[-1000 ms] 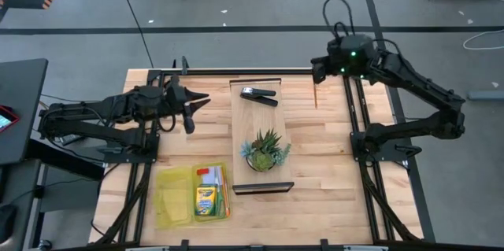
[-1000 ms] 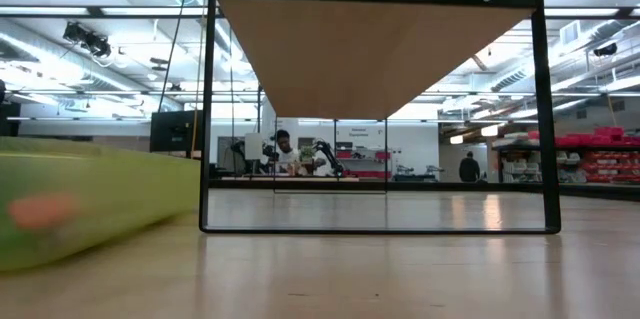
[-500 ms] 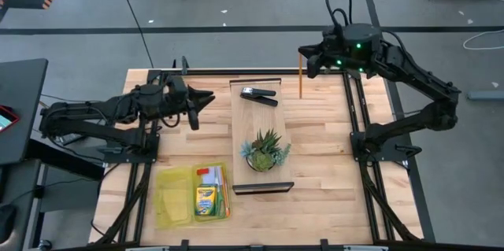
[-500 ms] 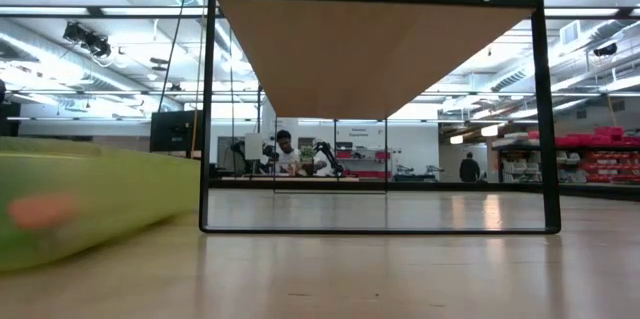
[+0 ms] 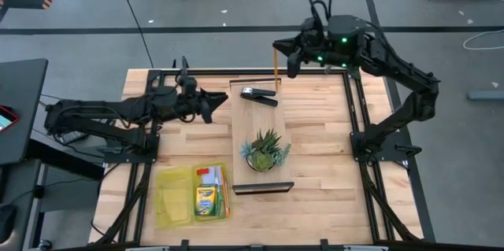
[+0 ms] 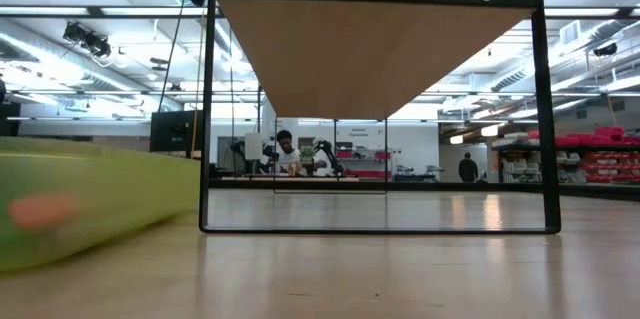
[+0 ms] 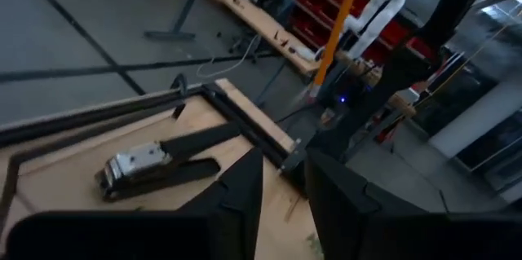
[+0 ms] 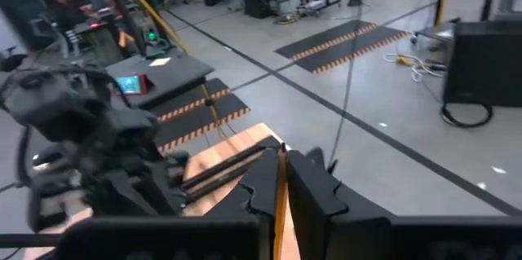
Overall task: Pack school essentials
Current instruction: Put the yellow pencil into the yellow supply box
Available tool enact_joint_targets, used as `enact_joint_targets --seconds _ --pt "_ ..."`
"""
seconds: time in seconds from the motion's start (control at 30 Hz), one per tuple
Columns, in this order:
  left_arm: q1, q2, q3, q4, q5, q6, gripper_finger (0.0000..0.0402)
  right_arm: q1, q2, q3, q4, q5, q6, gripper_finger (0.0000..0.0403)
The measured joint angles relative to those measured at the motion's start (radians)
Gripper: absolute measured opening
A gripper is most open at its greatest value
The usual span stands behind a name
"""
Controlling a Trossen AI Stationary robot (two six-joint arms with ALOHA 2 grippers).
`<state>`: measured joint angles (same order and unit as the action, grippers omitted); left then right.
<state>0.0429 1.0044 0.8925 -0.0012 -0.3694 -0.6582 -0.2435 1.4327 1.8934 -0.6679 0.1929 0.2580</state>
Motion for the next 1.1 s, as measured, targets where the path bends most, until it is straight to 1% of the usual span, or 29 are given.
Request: enact_joint_targets --seconds 0.1,0.2,0.43,0.57,0.7,0.9,1.1 --pt "0.0 0.03 0.0 0.03 0.0 -0.012 0.0115 0.022 0.052 0.046 0.007 -0.012 -0.011 0.0029" --pt "0.0 0.052 0.0 0.074 0.009 -0.011 0.0138 0.044 0.098 0.07 0.039 -0.025 -0.017 0.0029" --pt "0.0 0.084 0.0 0.164 0.041 0.057 0.0206 0.066 0.176 0.073 0.134 -0.087 0.001 0.0029" --pt "0.0 0.099 0.002 0.236 0.06 0.092 0.0228 0.083 0.214 0.073 0.186 -0.117 0.013 0.0029" --pt "0.0 0.11 0.0 0.278 0.066 0.102 0.0228 0.09 0.241 0.073 0.204 -0.142 0.034 0.0029" --pt "0.0 0.114 0.0 0.291 0.065 0.102 0.02 0.096 0.249 0.074 0.224 -0.153 0.054 0.0029" --pt "0.0 0.114 0.0 0.308 0.064 0.213 0.0175 0.102 0.258 0.074 0.229 -0.16 0.06 0.0029"
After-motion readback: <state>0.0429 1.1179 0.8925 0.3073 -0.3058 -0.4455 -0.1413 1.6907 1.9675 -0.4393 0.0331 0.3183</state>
